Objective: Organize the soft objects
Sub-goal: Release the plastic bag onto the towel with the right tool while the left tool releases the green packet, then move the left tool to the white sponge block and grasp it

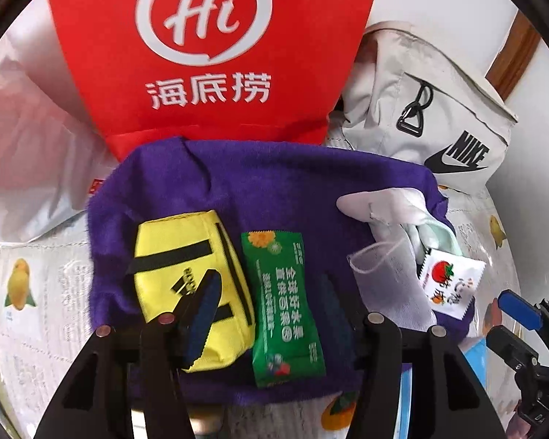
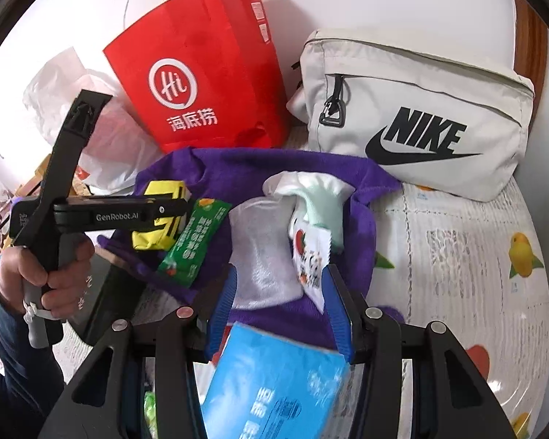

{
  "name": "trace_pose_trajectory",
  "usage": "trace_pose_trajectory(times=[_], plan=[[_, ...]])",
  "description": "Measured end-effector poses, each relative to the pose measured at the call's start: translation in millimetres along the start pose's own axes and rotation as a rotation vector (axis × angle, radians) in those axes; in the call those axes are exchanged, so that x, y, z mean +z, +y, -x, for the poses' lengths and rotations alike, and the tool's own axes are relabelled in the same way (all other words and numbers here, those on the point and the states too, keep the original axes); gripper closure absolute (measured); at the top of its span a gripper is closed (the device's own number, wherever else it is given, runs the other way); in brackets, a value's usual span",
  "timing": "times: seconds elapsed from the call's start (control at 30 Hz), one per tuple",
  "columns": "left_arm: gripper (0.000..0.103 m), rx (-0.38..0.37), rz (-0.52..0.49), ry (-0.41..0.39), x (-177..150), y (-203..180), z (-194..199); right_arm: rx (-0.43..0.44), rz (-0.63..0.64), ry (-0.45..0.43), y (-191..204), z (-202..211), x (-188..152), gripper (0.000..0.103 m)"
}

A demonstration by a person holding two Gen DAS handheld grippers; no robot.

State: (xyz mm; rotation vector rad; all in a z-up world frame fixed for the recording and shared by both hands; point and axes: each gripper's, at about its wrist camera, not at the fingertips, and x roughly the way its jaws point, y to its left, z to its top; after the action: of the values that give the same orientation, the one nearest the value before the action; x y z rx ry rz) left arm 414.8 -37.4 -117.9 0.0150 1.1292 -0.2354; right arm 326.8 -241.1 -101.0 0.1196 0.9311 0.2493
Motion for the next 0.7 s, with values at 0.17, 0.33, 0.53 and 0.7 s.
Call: trace_pose_trajectory(times=[0.17,0.33,0.53,0.7], plan=[[0.049,0.008,-0.008,-0.028,-15.5,3.5,26.7,0.015,-0.001,-0.012,10.7,16.3,-12.7,0.055],[0.049,0.005,-0.001,-0.040,-40.9,11.5,50.3,0.029,0.007,-0.013,25.0,32.0,-29.4,0.054],[0.049,0.007,0.012,-0.053,-76.2,19.5,79.3,0.044,0.024,-0.014,45.2,52.2,-51.6,0.054],[0.037,0.000,0.040,-0.074,-110.7,31.7,103.0,0.054,0.027,-0.024,58.1,67.6,-70.1,0.050]])
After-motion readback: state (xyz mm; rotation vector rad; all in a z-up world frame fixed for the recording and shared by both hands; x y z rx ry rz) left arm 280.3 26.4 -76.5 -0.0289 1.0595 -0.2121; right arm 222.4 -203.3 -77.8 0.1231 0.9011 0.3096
